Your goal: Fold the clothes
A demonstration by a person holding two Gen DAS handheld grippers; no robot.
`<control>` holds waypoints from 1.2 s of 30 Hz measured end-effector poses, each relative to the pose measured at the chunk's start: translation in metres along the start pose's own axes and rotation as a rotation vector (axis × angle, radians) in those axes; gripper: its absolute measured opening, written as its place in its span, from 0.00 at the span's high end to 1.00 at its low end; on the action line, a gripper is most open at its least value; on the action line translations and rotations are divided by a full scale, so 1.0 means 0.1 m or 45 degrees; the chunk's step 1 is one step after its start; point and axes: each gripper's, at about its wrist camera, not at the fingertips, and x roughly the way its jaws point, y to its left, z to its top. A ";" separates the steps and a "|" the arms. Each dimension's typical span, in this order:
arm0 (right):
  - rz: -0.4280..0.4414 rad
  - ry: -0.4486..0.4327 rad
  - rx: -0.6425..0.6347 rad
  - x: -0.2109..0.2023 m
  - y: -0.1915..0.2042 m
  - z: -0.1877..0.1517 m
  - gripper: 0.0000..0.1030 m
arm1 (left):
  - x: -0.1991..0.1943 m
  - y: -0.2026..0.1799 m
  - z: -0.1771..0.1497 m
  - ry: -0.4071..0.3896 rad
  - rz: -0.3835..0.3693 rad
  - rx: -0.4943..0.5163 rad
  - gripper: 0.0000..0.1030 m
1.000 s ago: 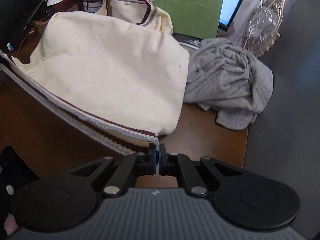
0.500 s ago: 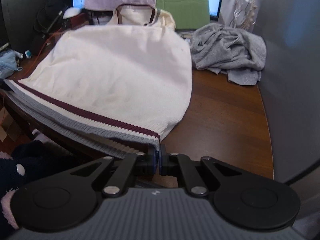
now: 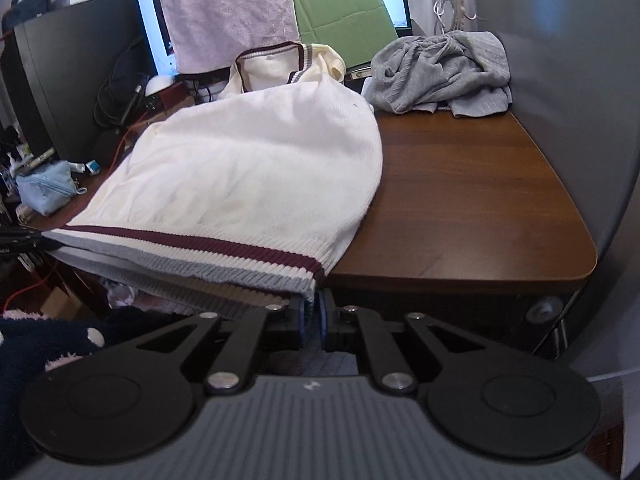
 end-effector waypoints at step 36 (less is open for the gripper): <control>0.292 0.168 0.700 0.25 -0.55 0.12 0.93 | 0.43 0.65 0.06 0.325 -0.372 -0.691 0.94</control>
